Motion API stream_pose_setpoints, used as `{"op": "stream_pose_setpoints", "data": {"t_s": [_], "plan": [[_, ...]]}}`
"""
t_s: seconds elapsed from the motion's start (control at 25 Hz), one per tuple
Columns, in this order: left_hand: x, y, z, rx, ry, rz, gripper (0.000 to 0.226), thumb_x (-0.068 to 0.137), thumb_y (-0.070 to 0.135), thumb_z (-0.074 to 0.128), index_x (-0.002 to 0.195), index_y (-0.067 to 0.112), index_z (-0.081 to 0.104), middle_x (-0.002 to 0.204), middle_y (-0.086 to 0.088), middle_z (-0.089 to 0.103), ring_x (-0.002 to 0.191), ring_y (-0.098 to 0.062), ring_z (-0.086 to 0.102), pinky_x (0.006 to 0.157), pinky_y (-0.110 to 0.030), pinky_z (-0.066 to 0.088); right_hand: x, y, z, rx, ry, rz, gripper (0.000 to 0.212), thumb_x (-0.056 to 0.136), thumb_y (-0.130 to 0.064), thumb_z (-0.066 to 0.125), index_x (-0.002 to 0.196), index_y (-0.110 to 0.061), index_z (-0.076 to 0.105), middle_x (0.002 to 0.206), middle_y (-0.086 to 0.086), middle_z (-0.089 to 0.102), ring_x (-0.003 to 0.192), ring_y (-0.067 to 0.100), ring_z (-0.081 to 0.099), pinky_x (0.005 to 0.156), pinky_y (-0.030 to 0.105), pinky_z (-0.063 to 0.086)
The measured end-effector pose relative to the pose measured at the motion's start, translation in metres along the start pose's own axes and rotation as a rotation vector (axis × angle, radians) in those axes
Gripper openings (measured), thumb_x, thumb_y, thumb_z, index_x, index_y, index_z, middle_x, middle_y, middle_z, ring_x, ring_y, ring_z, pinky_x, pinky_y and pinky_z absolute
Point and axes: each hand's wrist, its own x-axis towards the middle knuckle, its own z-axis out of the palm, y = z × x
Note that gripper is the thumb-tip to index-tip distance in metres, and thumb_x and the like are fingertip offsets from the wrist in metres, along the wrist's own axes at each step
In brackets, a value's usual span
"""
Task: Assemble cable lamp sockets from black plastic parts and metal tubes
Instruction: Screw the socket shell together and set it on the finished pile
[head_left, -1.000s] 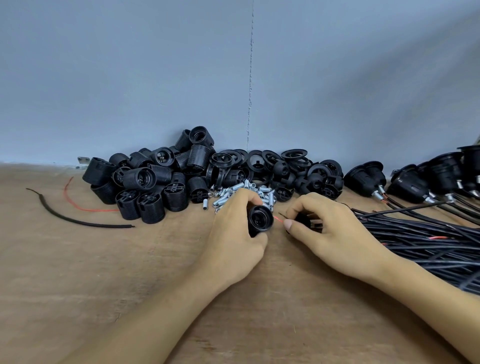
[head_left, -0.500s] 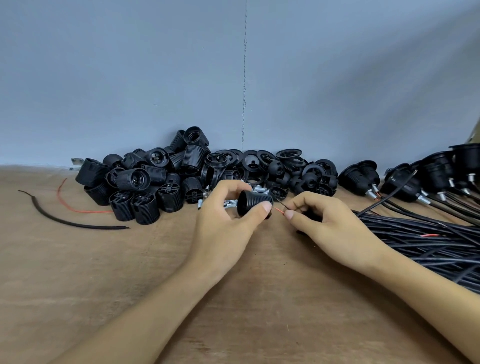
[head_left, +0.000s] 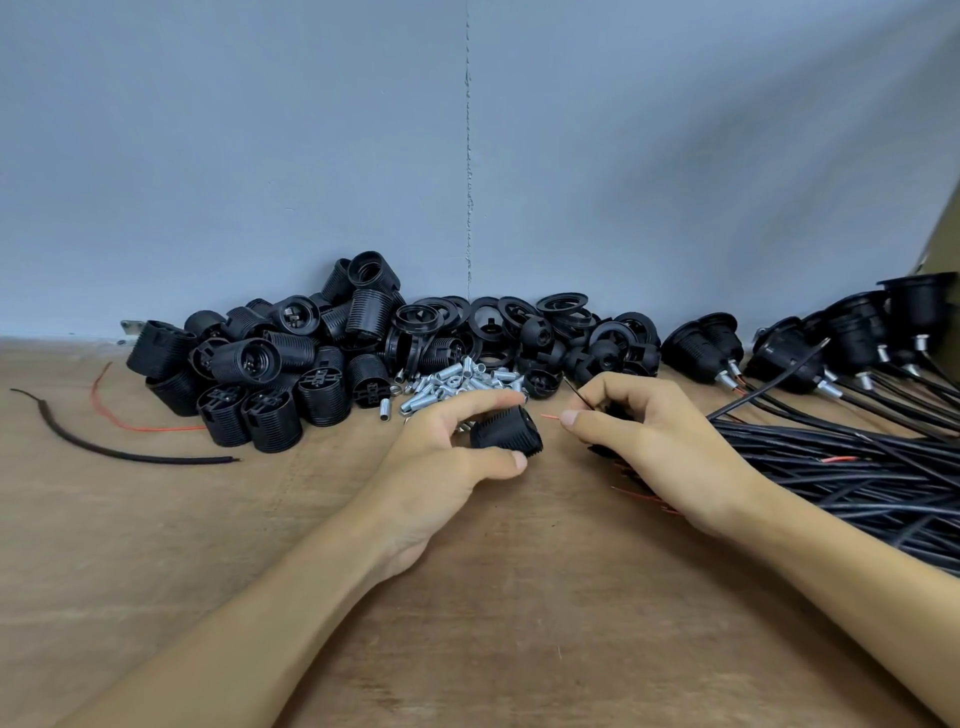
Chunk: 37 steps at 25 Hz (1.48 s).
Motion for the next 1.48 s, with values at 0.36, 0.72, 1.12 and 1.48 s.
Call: {"op": "stream_pose_setpoints", "data": {"t_s": [0.36, 0.72, 1.12, 1.48], "plan": [[0.002, -0.006, -0.001, 0.084, -0.035, 0.103, 0.049, 0.063, 0.004, 0.066, 0.094, 0.041, 0.057, 0.112, 0.000, 0.069, 0.108, -0.024, 0.062, 0.092, -0.034, 0.049, -0.006, -0.002, 0.007, -0.140, -0.004, -0.128, 0.018, 0.093, -0.027, 0.070, 0.075, -0.026, 0.066, 0.066, -0.015, 0.058, 0.060, -0.002, 0.048, 0.062, 0.010, 0.037], [0.006, -0.010, -0.004, 0.103, -0.057, 0.073, 0.053, 0.057, 0.000, 0.064, 0.095, 0.038, 0.059, 0.107, 0.004, 0.069, 0.094, -0.014, 0.062, 0.082, -0.034, 0.050, -0.009, 0.002, 0.014, -0.213, 0.045, -0.210, 0.018, 0.089, -0.023, 0.073, 0.075, -0.033, 0.066, 0.074, -0.016, 0.062, 0.071, 0.000, 0.055, 0.069, 0.008, 0.040], [0.008, -0.008, -0.007, 0.063, -0.118, 0.051, 0.051, 0.059, -0.004, 0.064, 0.083, 0.038, 0.051, 0.105, 0.004, 0.071, 0.085, -0.015, 0.055, 0.075, -0.036, 0.046, -0.008, 0.002, 0.015, -0.247, 0.066, -0.223, 0.021, 0.089, -0.024, 0.074, 0.073, -0.036, 0.066, 0.078, -0.017, 0.060, 0.076, 0.001, 0.056, 0.072, 0.008, 0.039], [0.007, -0.006, -0.010, 0.087, -0.168, 0.054, 0.054, 0.065, -0.011, 0.067, 0.098, 0.033, 0.069, 0.108, 0.004, 0.071, 0.098, -0.008, 0.063, 0.085, -0.028, 0.051, -0.010, 0.000, 0.017, -0.178, -0.032, -0.220, 0.015, 0.089, -0.022, 0.074, 0.075, -0.025, 0.069, 0.079, -0.004, 0.062, 0.072, 0.002, 0.053, 0.071, 0.012, 0.038]]}}
